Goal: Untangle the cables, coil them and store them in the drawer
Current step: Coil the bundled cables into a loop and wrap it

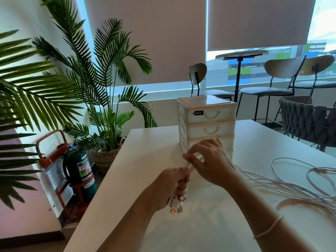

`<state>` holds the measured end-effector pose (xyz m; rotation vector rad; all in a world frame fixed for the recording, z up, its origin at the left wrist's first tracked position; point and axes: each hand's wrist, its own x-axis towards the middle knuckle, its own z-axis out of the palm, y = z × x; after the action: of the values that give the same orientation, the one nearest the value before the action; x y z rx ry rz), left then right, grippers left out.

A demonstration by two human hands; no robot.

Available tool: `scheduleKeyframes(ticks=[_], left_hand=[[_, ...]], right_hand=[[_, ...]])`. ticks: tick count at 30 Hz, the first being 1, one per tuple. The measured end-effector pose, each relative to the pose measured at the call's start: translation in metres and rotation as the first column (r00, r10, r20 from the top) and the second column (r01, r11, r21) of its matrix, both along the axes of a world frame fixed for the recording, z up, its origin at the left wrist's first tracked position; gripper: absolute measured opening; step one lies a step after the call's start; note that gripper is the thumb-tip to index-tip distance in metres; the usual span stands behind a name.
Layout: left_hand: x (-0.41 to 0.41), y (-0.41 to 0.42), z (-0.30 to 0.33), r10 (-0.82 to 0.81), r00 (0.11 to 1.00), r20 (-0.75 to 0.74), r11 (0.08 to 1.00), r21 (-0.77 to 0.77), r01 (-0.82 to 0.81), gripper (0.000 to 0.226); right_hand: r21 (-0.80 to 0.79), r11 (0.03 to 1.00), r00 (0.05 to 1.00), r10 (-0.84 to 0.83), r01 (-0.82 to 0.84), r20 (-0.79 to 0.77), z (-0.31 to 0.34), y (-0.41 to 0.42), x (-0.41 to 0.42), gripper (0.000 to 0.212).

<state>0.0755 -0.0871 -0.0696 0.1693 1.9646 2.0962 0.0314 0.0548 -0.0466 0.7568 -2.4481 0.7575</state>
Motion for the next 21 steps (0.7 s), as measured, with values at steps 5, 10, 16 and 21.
scheduleKeyframes(ticks=[5, 10, 16, 21], left_hand=[[0.000, -0.011, 0.004, 0.006, 1.000, 0.013, 0.997, -0.072, -0.005, 0.044], [-0.004, -0.011, 0.003, 0.016, 0.999, -0.037, 0.989, -0.145, -0.021, 0.048], [-0.002, -0.025, 0.006, 0.071, 0.991, -0.116, 0.988, -0.126, -0.086, 0.050], [-0.004, -0.048, 0.010, 0.166, 0.979, -0.115, 0.986, 0.018, -0.165, 0.052]], right_hand=[[-0.132, 0.952, 0.819, 0.304, -0.275, 0.486, 0.004, 0.012, -0.008, 0.016], [-0.146, 0.952, 0.713, 0.298, -0.268, 0.635, 0.011, 0.020, -0.020, 0.025], [0.171, 0.985, 0.801, -0.125, 0.029, 0.585, 0.015, 0.073, -0.049, 0.028], [0.605, 0.741, 0.661, -0.613, 0.292, 0.433, -0.003, 0.221, -0.097, 0.044]])
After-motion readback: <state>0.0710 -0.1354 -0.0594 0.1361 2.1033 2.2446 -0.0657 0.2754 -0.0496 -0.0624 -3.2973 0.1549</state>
